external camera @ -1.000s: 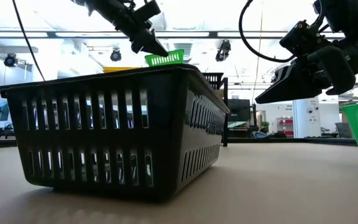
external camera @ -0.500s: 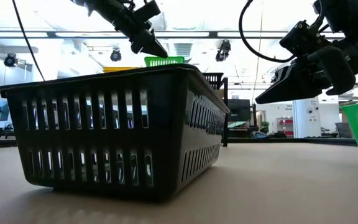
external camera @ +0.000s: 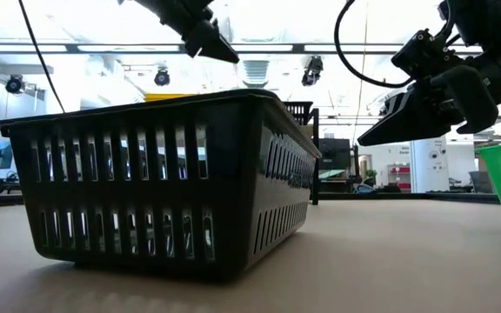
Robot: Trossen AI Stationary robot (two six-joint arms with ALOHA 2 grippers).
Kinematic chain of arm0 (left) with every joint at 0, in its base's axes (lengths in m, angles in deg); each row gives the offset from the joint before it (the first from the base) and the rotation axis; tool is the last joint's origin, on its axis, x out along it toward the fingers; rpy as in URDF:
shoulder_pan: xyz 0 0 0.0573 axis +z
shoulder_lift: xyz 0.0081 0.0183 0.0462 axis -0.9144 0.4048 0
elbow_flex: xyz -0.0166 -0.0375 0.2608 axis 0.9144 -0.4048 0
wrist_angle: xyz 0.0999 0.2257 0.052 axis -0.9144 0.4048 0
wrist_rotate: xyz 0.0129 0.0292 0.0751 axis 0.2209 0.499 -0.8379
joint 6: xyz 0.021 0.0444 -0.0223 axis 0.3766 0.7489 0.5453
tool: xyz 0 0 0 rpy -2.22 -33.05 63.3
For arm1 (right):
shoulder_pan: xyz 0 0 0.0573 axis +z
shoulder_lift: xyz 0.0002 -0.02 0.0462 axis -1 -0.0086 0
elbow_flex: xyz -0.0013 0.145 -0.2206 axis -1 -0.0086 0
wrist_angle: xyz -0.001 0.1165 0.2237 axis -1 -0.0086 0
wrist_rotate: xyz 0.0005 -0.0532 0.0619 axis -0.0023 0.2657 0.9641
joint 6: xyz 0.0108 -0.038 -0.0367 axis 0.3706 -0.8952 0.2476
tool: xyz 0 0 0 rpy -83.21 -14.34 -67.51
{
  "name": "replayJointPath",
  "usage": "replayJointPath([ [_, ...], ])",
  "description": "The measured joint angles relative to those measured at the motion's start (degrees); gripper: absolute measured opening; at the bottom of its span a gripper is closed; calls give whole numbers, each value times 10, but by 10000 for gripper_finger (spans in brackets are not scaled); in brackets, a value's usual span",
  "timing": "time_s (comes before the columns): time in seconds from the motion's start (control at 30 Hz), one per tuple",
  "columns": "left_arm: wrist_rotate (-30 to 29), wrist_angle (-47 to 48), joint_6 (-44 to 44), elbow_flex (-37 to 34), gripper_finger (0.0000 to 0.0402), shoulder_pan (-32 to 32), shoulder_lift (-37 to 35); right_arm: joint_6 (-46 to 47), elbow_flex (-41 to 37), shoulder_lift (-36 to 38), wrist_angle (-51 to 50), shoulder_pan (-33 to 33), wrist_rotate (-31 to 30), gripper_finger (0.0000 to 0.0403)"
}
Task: Stack baskets on shelf by color
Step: Stack the right black basket on the other black basket on the shelf
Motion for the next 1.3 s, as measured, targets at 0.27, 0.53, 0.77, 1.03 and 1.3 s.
replayJointPath([
  [0.27,-23,-4,-104,-2,111,-20,13,0,0,0,1,0,0,66],
  [0.53,-39,-3,-141,-11,111,17,38,-5,0,0,2,0,0,66],
  [0.77,-46,7,-166,-11,111,43,39,0,1,-3,2,0,0,66],
  [1.03,-99,79,-165,27,111,13,23,8,2,1,2,0,0,66],
  [1.3,-90,173,-205,10,95,-187,-3,36,2,-2,1,0,52,66],
])
